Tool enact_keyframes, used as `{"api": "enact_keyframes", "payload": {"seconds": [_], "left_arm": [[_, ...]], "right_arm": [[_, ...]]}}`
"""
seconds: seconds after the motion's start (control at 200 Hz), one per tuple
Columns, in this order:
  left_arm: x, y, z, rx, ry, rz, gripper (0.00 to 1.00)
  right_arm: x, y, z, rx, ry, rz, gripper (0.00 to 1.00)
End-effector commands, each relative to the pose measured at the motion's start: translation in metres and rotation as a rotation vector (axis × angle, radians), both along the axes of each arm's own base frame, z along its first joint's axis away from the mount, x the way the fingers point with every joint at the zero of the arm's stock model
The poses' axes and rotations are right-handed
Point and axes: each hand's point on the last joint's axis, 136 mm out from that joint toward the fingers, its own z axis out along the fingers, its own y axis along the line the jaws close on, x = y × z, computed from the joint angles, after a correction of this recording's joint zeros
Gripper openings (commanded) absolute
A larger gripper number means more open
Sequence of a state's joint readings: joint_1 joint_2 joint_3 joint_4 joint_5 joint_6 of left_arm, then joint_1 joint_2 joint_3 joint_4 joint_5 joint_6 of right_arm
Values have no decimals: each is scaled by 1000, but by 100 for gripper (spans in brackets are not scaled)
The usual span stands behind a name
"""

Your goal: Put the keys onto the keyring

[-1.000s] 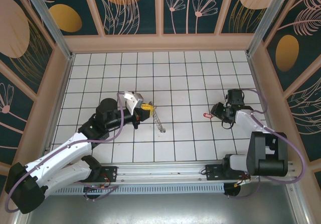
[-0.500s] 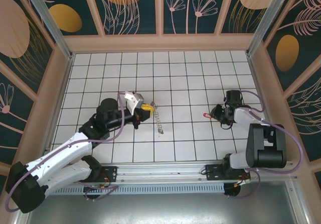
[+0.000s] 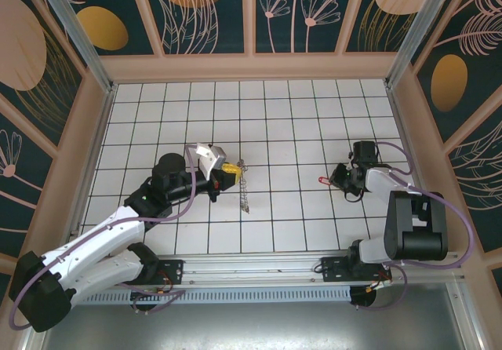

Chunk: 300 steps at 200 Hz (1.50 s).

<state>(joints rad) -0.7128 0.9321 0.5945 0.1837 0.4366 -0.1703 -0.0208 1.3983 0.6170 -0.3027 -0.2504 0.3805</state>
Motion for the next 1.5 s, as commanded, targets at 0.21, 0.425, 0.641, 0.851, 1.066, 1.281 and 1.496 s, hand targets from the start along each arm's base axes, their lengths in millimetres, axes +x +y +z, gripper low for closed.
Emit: {"api": "enact_keyframes", "payload": {"seconds": [0.21, 0.425, 0.641, 0.851, 1.066, 1.281, 1.496], "left_arm": [[-2, -4, 20, -55, -56, -19, 0], [-3, -3, 21, -59, -55, -23, 0], [-3, -4, 21, -60, -50, -26, 0], [-4, -5, 21, -61, -50, -31, 0], [-4, -5, 21, -62, -50, -33, 0], [-5, -5, 22, -66, -53, -39, 0], [-5, -5, 22, -67, -54, -39, 0]], "right_arm": [[2, 0, 4, 12, -23, -4, 9], [2, 0, 6, 13, -35, -6, 8], [2, 0, 5, 13, -31, -5, 17], [2, -1, 6, 6, -35, -10, 17], [1, -5, 5, -10, -30, -24, 15], [2, -7, 6, -18, -32, -33, 13], [2, -7, 5, -15, -30, -31, 13]]}}
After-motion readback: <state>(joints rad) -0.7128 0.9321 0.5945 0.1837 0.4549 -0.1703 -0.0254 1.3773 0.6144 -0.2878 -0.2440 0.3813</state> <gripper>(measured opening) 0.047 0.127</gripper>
